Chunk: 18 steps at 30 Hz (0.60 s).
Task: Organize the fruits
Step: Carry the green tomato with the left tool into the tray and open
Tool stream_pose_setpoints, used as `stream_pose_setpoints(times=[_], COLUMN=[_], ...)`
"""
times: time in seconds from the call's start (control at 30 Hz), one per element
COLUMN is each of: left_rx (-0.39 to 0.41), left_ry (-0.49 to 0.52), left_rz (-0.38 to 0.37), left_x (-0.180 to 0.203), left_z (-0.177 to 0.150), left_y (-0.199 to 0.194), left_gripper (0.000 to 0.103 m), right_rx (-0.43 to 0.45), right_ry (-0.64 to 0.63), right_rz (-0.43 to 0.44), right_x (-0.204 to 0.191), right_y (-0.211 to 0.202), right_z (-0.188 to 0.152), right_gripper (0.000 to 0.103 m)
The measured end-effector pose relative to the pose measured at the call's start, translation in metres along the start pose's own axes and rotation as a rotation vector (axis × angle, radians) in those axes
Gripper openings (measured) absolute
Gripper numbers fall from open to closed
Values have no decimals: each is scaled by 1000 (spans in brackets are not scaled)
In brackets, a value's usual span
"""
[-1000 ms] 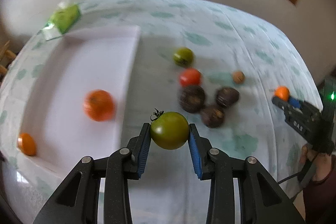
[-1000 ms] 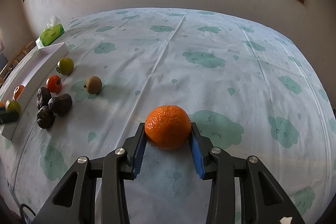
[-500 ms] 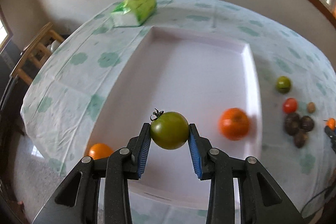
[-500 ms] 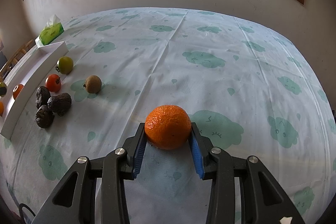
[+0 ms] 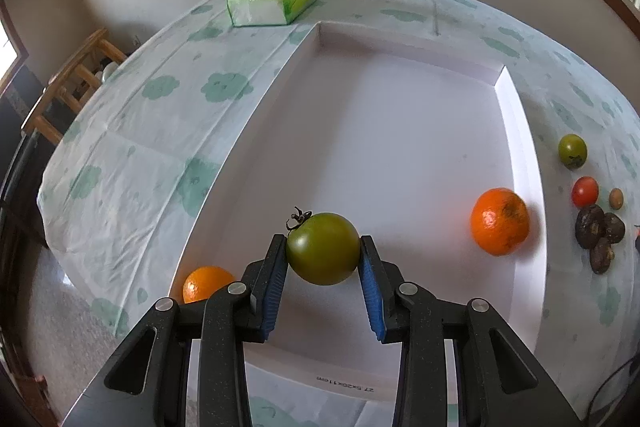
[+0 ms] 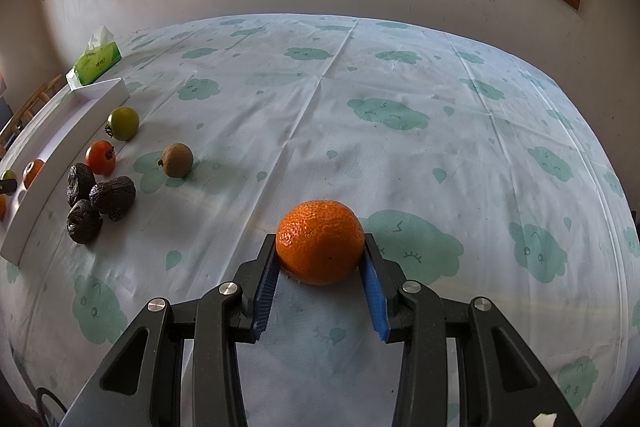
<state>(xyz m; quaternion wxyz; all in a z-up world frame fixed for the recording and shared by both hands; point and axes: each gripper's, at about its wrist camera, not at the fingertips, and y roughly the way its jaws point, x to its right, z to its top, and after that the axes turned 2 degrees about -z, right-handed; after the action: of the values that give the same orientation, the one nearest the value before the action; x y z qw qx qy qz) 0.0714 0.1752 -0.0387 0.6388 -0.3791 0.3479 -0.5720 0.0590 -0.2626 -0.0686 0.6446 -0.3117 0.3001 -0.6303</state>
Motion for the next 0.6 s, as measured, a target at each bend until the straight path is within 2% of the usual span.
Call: stream_pose_setpoints(times=[0.27, 0.47, 0.5, 0.53, 0.6], left_rx=[8, -18, -20, -23, -18], left_ry=[4, -6, -8, -8, -7], left_rz=[-8, 2, 5, 11, 11], left_x=[-1, -3, -4, -5, -6], left_z=[-2, -3, -2, -2, -2], left_y=[1, 5, 5, 6, 5], left_gripper=[38, 41, 45, 54, 57], right_rx=[0, -5, -4, -6, -12], right_ry=[-1, -1, 0, 4, 32], right_rz=[-1, -1, -2, -1, 0], right_x=[0, -1, 0, 0, 3], right_y=[0, 0, 0, 0, -2], right_z=[0, 1, 1, 1, 2], right_gripper=[37, 36, 36, 36, 36])
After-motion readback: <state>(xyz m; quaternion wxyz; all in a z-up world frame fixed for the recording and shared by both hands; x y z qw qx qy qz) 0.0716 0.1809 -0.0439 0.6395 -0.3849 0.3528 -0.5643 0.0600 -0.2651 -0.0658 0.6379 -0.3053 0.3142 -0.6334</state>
